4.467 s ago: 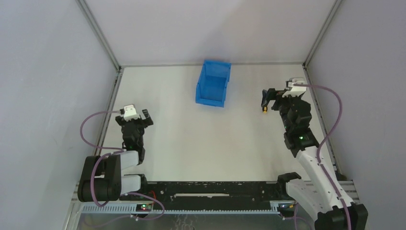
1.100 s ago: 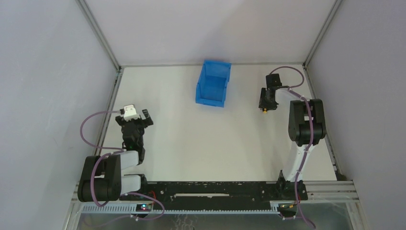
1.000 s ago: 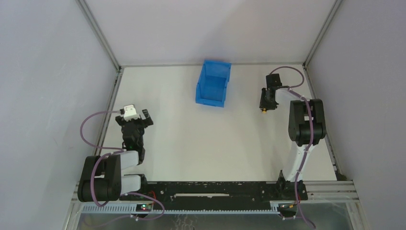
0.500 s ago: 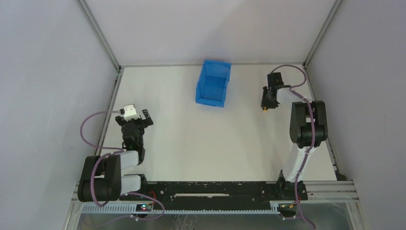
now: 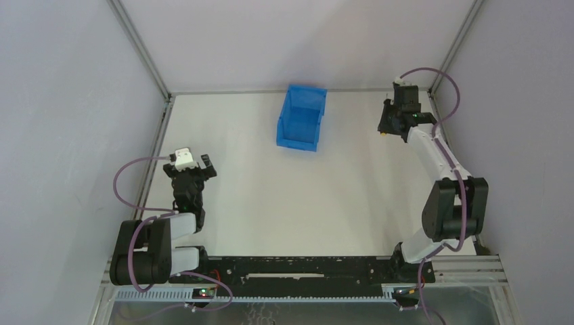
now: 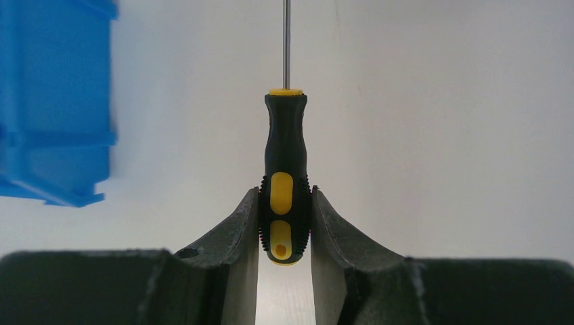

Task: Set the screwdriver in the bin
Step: Pick up the screwdriver from the center of the board, then place the screwdriver in the bin.

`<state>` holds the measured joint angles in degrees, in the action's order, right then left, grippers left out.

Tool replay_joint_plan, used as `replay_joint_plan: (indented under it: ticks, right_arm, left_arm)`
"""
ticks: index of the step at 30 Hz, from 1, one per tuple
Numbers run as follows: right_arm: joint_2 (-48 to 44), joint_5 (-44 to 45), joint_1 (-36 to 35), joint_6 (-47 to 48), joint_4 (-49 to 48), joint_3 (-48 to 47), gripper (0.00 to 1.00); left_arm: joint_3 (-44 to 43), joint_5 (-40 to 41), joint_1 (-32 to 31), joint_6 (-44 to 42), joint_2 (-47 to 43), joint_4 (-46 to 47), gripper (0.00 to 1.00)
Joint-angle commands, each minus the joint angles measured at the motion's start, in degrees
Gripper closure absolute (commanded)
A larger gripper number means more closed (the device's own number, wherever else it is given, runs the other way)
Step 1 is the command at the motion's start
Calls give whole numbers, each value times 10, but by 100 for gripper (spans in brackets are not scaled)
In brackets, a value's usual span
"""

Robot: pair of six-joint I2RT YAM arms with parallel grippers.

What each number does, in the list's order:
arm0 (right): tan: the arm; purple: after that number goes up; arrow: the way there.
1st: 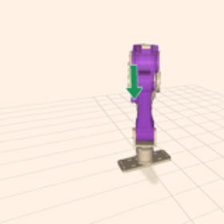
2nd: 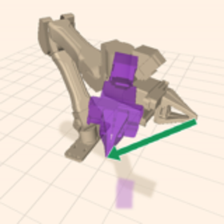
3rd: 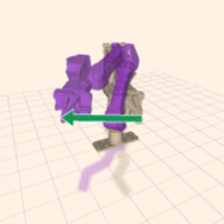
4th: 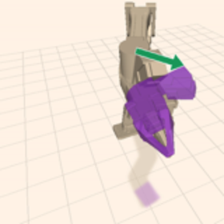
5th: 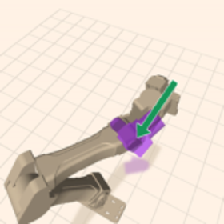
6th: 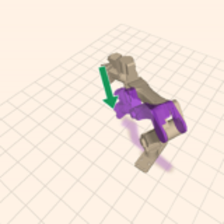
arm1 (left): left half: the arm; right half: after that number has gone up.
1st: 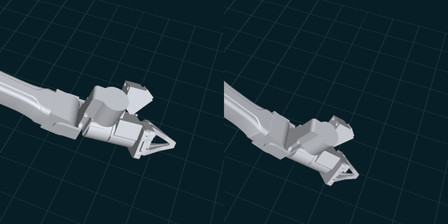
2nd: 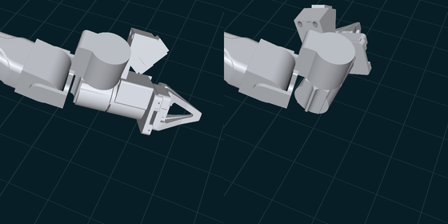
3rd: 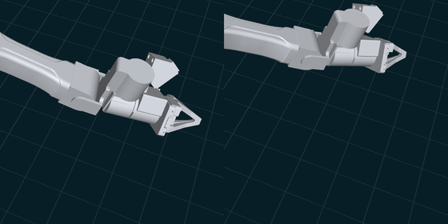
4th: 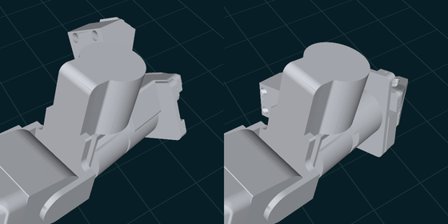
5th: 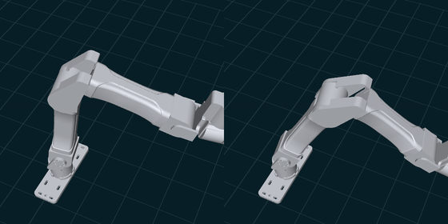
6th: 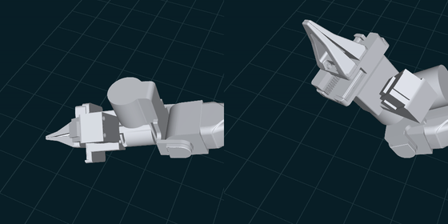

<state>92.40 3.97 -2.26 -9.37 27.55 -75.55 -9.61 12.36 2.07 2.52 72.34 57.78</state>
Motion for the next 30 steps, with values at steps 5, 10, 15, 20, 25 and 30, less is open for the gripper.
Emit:
replay_joint_plan:
  ticks: [5,10,15,20,25,30]
  right_arm:
    - [-108,22,-19,9,60,-103,81]
    - [-144,48,-39,14,85,-148,81]
    - [-165,58,-53,17,97,-173,81]
    - [-171,72,-65,20,102,-182,81]
    - [-161,79,-85,9,102,-183,81]
    - [-131,109,-146,-10,90,-188,81]
  left_arm:
    - [-17,7,3,-12,-4,20,0]
    - [-17,7,3,-11,-3,20,0]
    - [-17,7,3,-11,-4,20,0]
    - [-17,7,3,-11,-4,20,0]
    - [-17,7,3,-11,-4,20,0]
    - [-17,7,3,-11,-4,20,0]
